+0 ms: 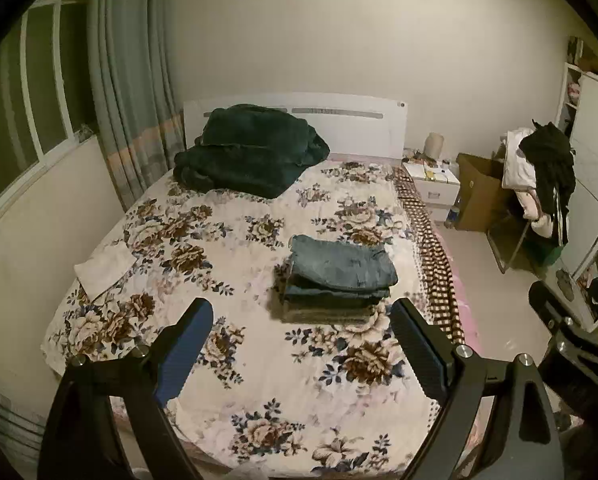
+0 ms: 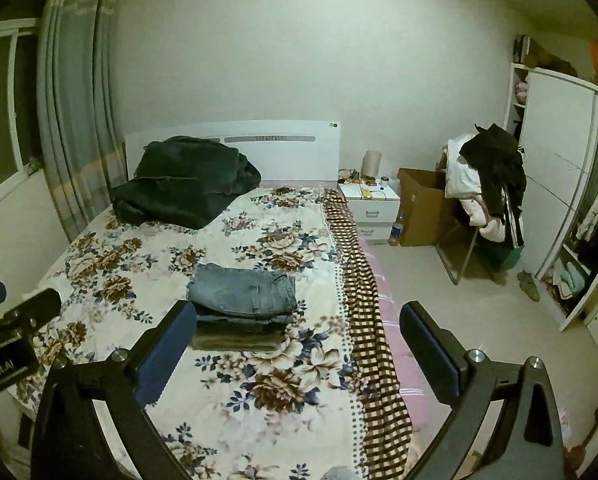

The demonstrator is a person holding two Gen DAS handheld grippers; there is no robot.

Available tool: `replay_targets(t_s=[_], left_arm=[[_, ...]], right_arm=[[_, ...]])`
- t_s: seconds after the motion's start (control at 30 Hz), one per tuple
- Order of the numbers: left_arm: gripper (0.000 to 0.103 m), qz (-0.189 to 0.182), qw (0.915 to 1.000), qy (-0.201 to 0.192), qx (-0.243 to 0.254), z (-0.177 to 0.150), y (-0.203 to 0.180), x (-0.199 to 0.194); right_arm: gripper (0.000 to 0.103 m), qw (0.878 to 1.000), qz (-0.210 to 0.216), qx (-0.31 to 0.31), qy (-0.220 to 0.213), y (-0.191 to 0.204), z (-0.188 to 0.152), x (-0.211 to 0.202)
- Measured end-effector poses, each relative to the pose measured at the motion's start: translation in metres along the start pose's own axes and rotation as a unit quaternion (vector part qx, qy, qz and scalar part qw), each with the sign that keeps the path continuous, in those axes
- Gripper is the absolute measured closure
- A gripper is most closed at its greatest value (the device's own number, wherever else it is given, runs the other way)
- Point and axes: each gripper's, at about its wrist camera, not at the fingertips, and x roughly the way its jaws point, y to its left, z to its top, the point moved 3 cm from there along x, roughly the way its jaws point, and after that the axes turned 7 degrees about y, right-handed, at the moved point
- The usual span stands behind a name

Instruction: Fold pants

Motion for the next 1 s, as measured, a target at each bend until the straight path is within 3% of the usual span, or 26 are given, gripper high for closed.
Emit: replay_targets(t_s=[0.2,0.3,1.0], left_arm=[[0.012,0.007,1.0,0.004,0.005,-0.006,0.011,-0.001],[0.001,0.006,0.9999,0.009,0.008,-0.011,0.014,-0.002],[0.0,0.021,0.9996,0.016,0.013,-0.017,0.024,-0.002]], right_arm=[[0.0,1.0,0.002,0.003,0.008,0.01,0.001,-0.009],[0.0,1.0,0.008,0.005,0.014,0.014,0.001,-0.012],[0.0,0.999,0.013,0.007,0.029,0.023,-0.001,-0.011]])
